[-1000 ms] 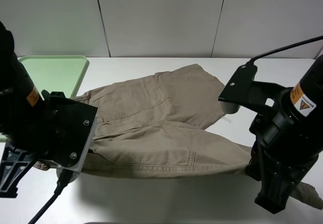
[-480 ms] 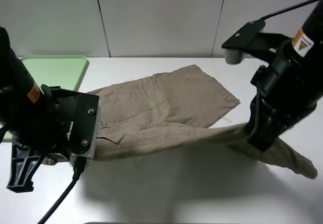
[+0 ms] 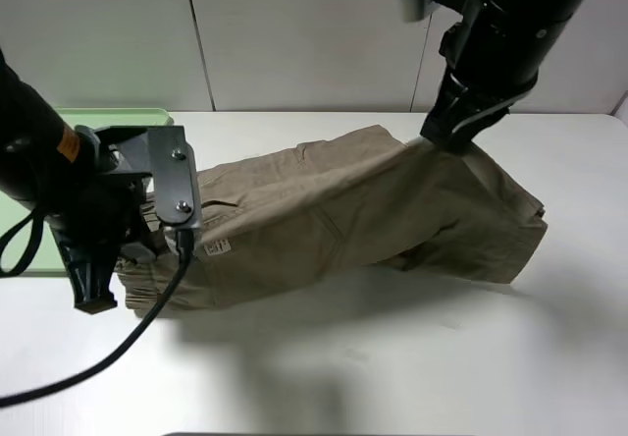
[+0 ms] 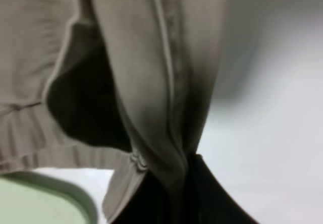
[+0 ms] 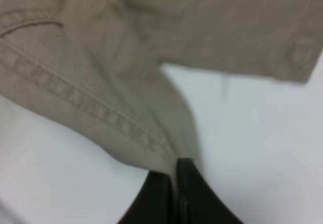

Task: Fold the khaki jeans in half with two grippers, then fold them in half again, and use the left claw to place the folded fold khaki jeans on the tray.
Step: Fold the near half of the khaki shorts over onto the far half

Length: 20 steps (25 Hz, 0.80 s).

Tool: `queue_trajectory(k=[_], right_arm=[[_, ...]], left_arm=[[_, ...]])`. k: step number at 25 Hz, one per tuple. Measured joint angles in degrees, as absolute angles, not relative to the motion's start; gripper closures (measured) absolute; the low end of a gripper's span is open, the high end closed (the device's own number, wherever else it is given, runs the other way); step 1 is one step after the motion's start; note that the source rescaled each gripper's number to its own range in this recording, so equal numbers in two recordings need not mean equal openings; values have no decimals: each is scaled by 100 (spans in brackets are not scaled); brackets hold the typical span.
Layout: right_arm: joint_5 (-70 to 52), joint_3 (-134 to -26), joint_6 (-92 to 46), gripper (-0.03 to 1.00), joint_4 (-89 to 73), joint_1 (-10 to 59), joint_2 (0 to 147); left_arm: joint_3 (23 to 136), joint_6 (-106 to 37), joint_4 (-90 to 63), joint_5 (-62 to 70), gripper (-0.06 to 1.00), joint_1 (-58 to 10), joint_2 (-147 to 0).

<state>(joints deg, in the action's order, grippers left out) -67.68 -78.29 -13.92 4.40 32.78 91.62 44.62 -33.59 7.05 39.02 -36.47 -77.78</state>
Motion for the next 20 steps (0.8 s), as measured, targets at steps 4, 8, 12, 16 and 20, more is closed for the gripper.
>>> queue_trajectory(k=[4,8,12,16,20], right_arm=[[-6529,-8302,-1457,97,632,3278,9603],[-6082,-8528,-1538,97,675,3273,10027],[-5681,-8675,-1560,97,679,3273,10441],[-5426,-8908,-1565,97,746,3273,10820],[-5254,-9157,-1570,97,833,3273,11187]], left_arm=[[4462,-3318,699,3514,94,-3113,-7783],[4462,-3300,699,3178,94,-2576,-7987],[4462,-3294,686,2791,94,-2167,-8498],[4462,-3281,686,2297,94,-1904,-8894],[4462,-3273,846,1831,94,-1742,-9073]])
